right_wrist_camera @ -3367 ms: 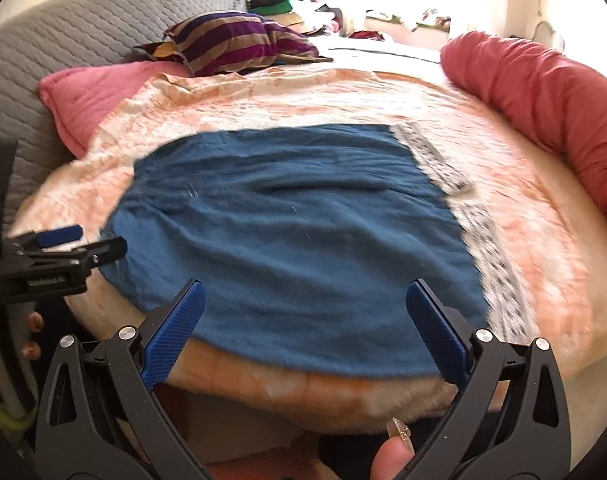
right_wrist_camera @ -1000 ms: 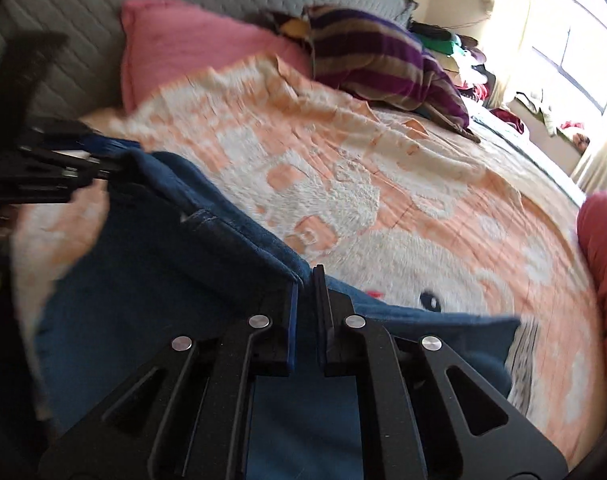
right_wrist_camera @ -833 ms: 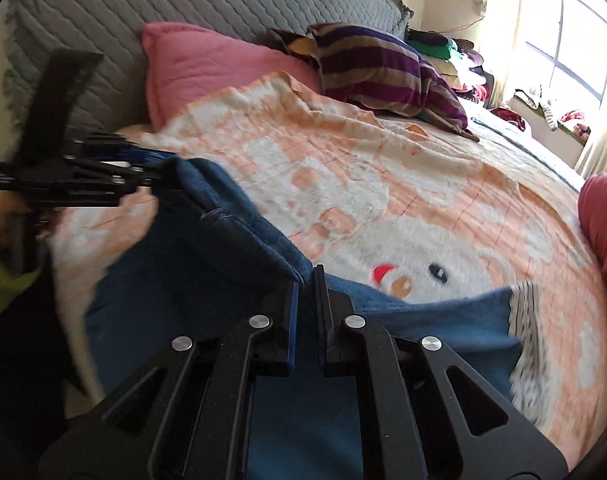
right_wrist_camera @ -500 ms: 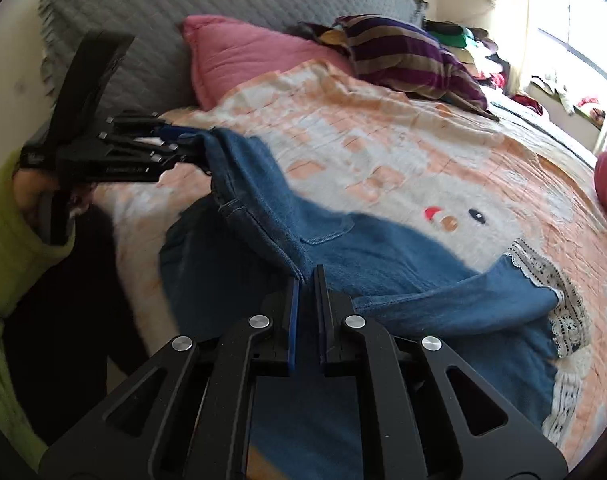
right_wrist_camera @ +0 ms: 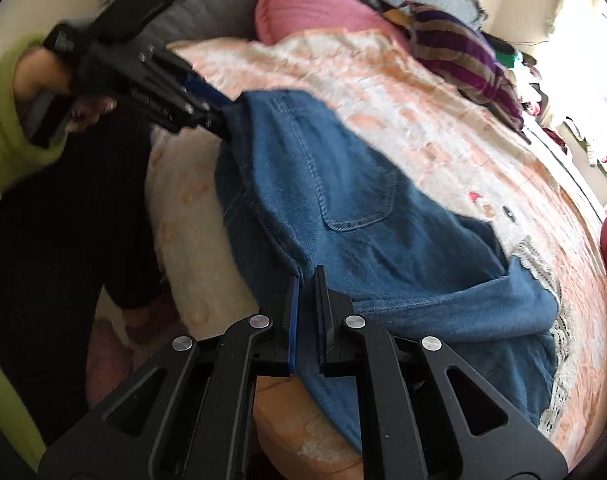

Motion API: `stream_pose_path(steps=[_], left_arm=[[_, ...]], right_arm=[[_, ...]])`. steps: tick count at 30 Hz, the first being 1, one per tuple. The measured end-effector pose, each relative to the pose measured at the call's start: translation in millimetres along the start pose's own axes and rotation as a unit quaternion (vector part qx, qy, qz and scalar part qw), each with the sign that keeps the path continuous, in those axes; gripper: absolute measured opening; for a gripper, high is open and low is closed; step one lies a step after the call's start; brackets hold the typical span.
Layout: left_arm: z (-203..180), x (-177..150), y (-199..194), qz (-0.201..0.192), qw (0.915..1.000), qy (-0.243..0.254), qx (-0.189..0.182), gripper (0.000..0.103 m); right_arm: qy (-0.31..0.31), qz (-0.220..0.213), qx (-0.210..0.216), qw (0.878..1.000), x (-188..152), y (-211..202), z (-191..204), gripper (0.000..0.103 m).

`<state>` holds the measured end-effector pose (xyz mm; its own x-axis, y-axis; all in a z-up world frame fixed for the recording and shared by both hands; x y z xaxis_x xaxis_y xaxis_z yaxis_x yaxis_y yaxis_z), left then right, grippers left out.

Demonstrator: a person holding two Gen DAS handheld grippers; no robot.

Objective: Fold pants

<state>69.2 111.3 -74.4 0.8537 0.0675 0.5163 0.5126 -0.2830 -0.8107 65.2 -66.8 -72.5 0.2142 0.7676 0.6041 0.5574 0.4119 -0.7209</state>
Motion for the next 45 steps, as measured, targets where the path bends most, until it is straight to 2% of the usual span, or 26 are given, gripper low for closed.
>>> stream_pose_path(steps=[3,6,9,12,15,19,21,23,26,28,30,32,33,34,35,37,40,43,45], left_arm=[[0,-5,-13,-0.011,0.9999,-0.006,-0.007,0.051],[-2,-7,-35,-0.031,0.9995,0.004,0.01,0.051],[-8,3,-56,-0.068,0.9975,-0.015,-0.01,0.049],[-31,25,-63,-0.102,0.9939,-0.003,-0.04,0.046],[-46,38,-40,-0.092,0.9949,0.015,-0.04,0.046],[-32,16,13,-0.026,0.9995,-0.001,-0.019,0.043],[-26,10,19,-0.022,0.9995,-0.01,-0.021,0.043],[-24,12,15,-0.027,0.9993,-0.01,-0.024,0.043],[-24,10,17,-0.024,0.9995,-0.004,-0.02,0.043],[-27,10,19,-0.023,0.9996,0.001,-0.016,0.043],[-27,11,19,-0.023,0.9996,0.002,-0.015,0.043],[-28,11,19,-0.024,0.9996,0.0,-0.017,0.043],[-29,11,19,-0.024,0.9996,0.0,-0.019,0.043],[-28,11,19,-0.023,0.9995,0.0,-0.022,0.043],[-28,10,18,-0.022,0.9995,0.002,-0.022,0.043],[-28,11,19,-0.023,0.9995,0.002,-0.02,0.043],[-25,11,16,-0.03,0.9992,-0.002,-0.026,0.043],[-29,14,0,-0.053,0.9983,-0.003,-0.022,0.043],[-33,17,-16,-0.078,0.9968,0.0,-0.017,0.053]], right_arm=[[-0.002,0.01,0.005,1.0,-4,4,1,0.003],[0.007,0.002,0.016,1.0,-4,-1,1,0.003],[0.011,-0.004,0.03,0.999,-1,-5,2,0.003],[0.002,-0.003,0.037,0.999,1,-4,8,0.003],[-0.008,0.003,0.042,0.999,-1,-3,14,0.003],[-0.012,0.016,0.059,0.998,-7,0,21,0.006],[-0.011,0.018,0.082,0.996,-8,-4,25,0.02],[0.007,0.007,0.109,0.994,-3,-12,23,0.027],[0.064,-0.026,0.135,0.988,10,-25,7,0.027],[0.106,-0.036,0.121,0.986,17,-22,-6,0.028],[0.12,-0.016,0.088,0.989,16,-7,-11,0.028],[0.123,0.018,0.075,0.989,9,8,-10,0.028],[0.117,0.062,0.067,0.989,-2,25,-4,0.028],[0.112,0.086,0.066,0.988,-9,34,0,0.028],[0.106,0.091,0.061,0.988,-12,39,4,0.028],[0.091,0.084,0.053,0.991,-10,35,7,0.028],[0.106,0.071,0.061,0.99,-7,27,5,0.028],[0.125,0.044,0.059,0.989,0,15,-8,0.034],[0.147,0.018,0.056,0.987,7,3,-22,0.042]])
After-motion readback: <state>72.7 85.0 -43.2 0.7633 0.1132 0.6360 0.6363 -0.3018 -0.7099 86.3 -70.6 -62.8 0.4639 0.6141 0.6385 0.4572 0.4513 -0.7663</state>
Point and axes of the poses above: each gripper's, at about its wrist camera, not at the fingertips, and y roughly the way its jaws point, z to its left, x to its top, the point moved 8 cm from there along y, roughly the way its jaws point, and after that the axes turned 13 degrees about -x, right-handed, at the moved point
